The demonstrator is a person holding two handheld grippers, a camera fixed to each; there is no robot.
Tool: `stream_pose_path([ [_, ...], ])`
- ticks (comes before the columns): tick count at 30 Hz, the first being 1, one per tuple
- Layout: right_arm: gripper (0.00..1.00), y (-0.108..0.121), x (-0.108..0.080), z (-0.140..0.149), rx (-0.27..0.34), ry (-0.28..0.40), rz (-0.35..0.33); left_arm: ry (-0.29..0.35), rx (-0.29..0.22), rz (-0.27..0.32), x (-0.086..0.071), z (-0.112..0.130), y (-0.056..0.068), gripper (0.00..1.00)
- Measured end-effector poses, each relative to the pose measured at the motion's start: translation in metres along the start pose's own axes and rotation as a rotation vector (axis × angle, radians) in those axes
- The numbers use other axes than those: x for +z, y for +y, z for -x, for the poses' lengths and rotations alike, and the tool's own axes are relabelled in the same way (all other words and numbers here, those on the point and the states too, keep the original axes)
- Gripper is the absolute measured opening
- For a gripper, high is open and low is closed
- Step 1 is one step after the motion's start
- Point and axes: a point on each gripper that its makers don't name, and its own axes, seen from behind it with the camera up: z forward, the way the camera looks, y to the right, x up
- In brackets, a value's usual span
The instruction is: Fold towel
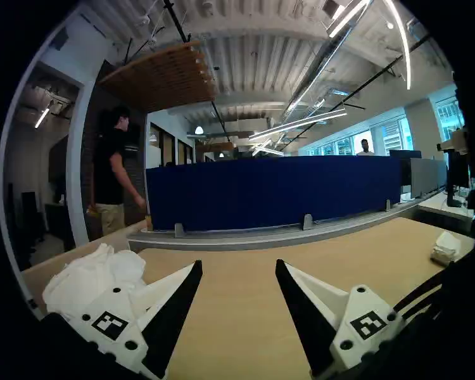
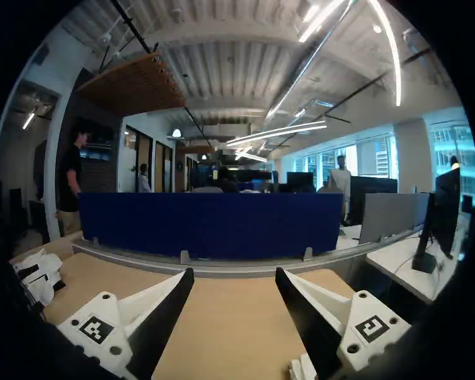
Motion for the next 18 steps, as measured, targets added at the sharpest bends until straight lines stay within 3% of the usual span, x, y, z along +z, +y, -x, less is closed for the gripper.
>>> stream_pose_path([
  [18, 1.0, 0.004, -0.004, 0.023, -0.028, 0.039, 0.014, 0.004, -0.025, -0.017, 0.0, 0.076, -0.005, 0.85],
])
